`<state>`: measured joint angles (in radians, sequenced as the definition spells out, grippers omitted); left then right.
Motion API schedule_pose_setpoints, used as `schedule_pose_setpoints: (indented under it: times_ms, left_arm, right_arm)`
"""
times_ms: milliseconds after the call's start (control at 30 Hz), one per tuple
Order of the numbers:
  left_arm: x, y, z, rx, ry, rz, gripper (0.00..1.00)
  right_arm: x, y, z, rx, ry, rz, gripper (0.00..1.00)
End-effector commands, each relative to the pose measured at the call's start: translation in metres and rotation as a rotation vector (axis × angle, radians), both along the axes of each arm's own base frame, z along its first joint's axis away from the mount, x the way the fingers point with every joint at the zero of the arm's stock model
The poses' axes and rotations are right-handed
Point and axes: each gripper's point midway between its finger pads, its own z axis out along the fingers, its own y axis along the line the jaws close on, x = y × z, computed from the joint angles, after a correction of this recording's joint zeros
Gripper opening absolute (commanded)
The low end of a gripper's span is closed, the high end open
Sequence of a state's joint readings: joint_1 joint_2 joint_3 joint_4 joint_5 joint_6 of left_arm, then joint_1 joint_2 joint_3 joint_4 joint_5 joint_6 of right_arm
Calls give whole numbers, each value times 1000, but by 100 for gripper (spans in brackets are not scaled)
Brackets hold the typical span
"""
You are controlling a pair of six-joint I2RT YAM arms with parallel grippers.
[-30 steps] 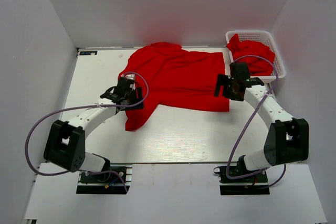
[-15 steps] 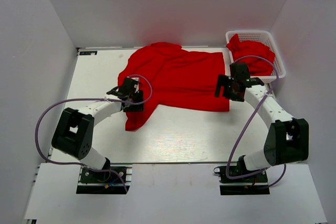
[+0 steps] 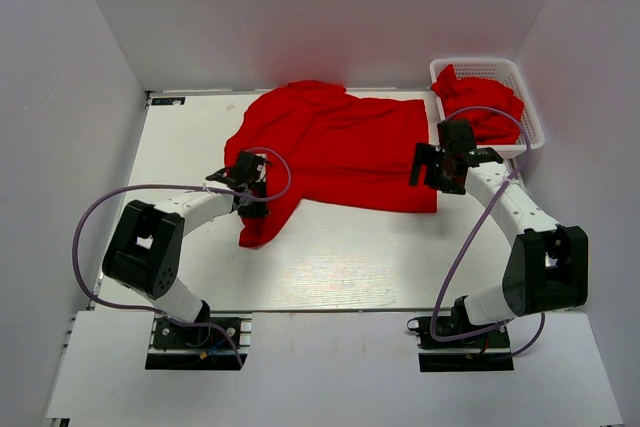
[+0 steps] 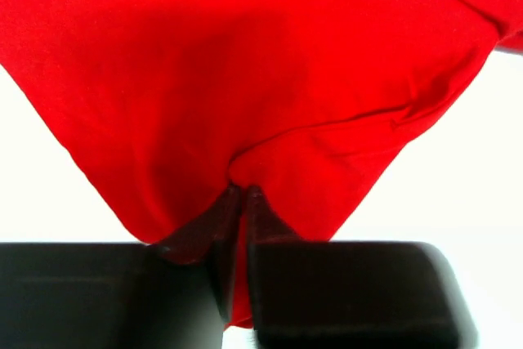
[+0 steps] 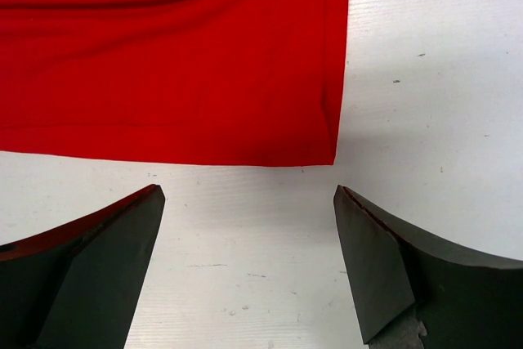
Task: Fold and stack the t-shirts
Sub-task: Grap the side of the flattened tshirt closest away from the robot with both arms
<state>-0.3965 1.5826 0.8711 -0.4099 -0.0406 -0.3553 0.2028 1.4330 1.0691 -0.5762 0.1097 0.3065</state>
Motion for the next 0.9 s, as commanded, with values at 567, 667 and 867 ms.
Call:
schedule_pose_setpoints:
  times_ms: [567,667,867]
  left_arm:
    - [-26,-62,57,-227,-71,-344,0]
    - [-44,-78,50,-255,-19,-430,0]
    - [-87,-96,31,-282,123,-540,0]
  right_arm:
    - [1,1,0,5,-5,4,90]
    - [-1,0,-2,6,0,2,90]
    - [-5,-1,-5,6,7,-3,90]
